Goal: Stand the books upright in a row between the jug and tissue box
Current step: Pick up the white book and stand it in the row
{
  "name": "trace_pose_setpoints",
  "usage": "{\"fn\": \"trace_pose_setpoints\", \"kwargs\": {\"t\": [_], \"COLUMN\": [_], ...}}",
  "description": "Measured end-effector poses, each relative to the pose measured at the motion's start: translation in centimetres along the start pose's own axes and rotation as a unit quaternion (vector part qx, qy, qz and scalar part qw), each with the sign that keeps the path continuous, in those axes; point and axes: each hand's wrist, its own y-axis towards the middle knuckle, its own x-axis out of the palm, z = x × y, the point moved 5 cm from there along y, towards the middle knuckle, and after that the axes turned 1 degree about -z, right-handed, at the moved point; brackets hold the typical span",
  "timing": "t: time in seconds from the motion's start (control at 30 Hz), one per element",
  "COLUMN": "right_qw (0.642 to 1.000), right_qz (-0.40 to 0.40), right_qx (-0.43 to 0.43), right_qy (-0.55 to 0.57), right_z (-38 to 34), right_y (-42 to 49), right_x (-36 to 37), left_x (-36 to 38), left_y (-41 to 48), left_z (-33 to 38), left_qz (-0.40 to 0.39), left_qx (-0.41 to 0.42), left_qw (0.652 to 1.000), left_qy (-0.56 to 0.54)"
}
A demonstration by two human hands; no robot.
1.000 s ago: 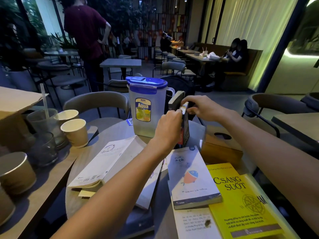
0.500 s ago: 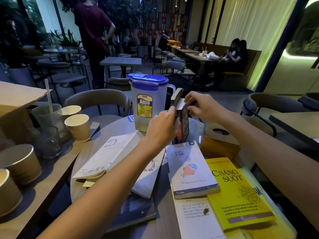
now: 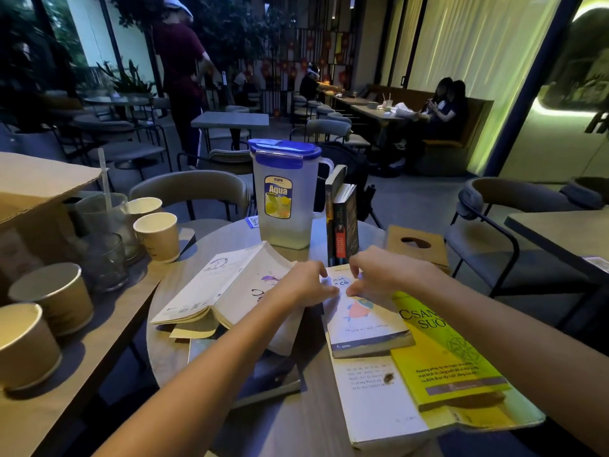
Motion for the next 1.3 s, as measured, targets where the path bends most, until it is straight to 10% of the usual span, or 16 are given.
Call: {"fn": "trace_pose_setpoints", "kwargs": {"t": [0.83, 1.3], "right_qw": [0.95, 0.903], "right_qz": [0.13, 0.307], "right_qx": [0.048, -0.026], "right_qy": [0.28, 0.299], "right_z": [1.7, 4.3], "right_y": [-2.8, -2.4], "right_x": [0.5, -8.9], "left_x": [-4.1, -8.9], "left_y": [-2.9, -3.8], "left_z": [0.4, 6.4], "left_qz": [-0.037, 0.241], "left_qx": [0.005, 0.23], "left_qw": [0.933, 0.926], "left_qy": [-0.358, -0.177]}}
